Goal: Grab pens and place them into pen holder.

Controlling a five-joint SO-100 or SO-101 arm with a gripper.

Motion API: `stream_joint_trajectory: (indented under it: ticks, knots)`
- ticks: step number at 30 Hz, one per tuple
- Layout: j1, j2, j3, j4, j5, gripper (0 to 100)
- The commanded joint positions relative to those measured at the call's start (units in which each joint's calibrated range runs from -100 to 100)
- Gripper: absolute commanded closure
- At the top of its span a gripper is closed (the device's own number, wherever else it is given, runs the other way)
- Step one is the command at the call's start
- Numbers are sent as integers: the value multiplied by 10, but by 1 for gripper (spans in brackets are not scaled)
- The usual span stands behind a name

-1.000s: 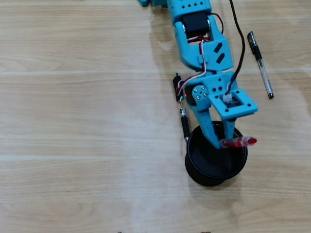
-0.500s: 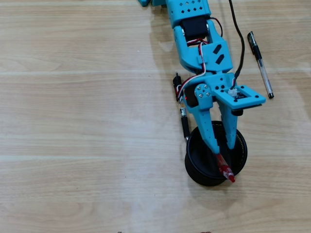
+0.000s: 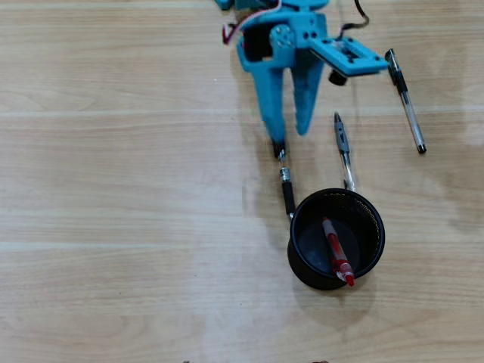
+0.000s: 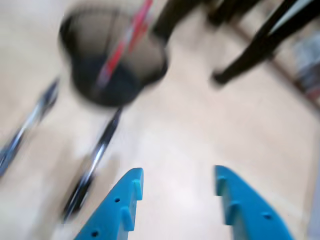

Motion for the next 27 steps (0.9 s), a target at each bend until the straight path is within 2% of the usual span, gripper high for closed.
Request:
stream_joint_trajectory:
  ticks: [1,4,7,10,17,27]
  knots:
    - [9,-22,5,236,-46,75]
    - [-19,36,32,260,-132,78]
    - [-49,113,34,254,-184,78]
    - [-72,207,-10,200,-176,78]
    - [-78,310,-27,99,-172,78]
    - [-52,351,-28,93,-172,78]
